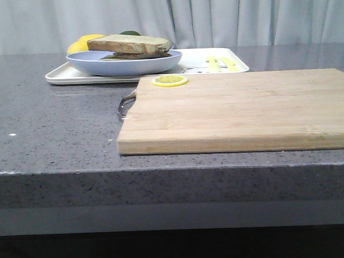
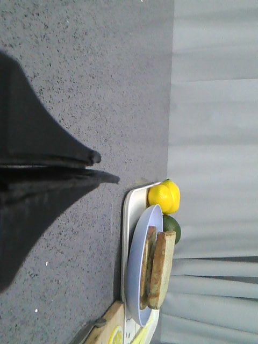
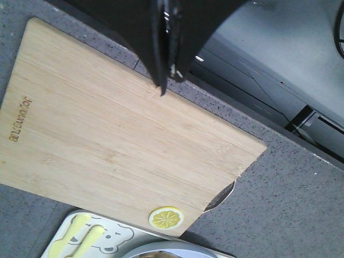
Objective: Place bread and move sandwich to tray
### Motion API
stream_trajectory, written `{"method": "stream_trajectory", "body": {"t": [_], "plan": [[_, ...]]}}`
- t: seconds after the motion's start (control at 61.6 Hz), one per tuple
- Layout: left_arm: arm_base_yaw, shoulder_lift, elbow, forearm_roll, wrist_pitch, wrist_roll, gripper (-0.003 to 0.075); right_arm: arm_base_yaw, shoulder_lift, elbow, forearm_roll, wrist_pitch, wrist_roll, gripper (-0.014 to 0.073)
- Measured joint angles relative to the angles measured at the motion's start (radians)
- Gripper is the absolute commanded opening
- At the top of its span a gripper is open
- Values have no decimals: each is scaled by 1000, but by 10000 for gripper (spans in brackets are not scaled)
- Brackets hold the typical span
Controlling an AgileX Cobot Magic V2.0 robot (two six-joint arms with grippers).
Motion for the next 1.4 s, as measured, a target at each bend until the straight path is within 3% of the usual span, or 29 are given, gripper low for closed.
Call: {"method": "stream_trajectory", "body": {"t": [0.26,1.397], "plan": [[2,0,0,45,18,-70,-20,0,0,0,0,0,0,-69],[43,0,0,35,20,-69,-20,0,0,0,0,0,0,-69]]}}
